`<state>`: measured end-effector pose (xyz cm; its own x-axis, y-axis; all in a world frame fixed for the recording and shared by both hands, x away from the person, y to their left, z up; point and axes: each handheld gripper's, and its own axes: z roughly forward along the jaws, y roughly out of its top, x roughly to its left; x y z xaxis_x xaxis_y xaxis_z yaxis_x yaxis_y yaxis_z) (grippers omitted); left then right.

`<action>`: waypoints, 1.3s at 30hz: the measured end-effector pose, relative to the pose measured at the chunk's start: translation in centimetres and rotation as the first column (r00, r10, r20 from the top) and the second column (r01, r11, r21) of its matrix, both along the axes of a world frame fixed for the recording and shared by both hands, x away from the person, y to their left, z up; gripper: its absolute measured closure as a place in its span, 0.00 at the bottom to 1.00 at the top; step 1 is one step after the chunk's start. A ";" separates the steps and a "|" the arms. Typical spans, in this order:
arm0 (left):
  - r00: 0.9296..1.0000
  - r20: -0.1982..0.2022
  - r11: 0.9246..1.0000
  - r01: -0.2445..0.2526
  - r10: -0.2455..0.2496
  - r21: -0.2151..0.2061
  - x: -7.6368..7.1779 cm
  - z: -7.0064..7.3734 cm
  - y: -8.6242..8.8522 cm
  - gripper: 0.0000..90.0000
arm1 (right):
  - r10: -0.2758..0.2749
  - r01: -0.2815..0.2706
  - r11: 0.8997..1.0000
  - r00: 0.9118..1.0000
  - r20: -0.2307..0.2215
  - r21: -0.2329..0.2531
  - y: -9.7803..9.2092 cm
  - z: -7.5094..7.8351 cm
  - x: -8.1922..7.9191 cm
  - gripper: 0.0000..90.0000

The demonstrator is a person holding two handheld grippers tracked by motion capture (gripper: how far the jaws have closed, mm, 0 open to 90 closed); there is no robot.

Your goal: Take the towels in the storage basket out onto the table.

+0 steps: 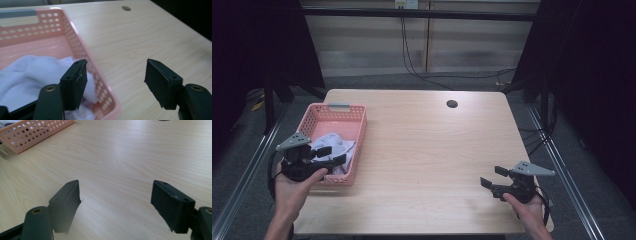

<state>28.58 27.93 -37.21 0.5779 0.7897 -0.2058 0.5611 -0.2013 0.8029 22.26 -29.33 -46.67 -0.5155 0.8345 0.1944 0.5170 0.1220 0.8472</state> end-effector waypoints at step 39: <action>0.936 -0.336 0.962 -0.012 0.108 0.275 10.0 -7.0 5.3 0.11 | 0.075 -0.077 0.994 0.997 -0.035 -0.079 1.5 -0.5 0.2 0.28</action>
<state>38.54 33.26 -44.18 0.4588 0.8735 -0.1627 0.8103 -0.3362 0.4799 22.43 -27.87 -47.17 -0.5729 0.8066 0.1454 0.5301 0.2293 0.8163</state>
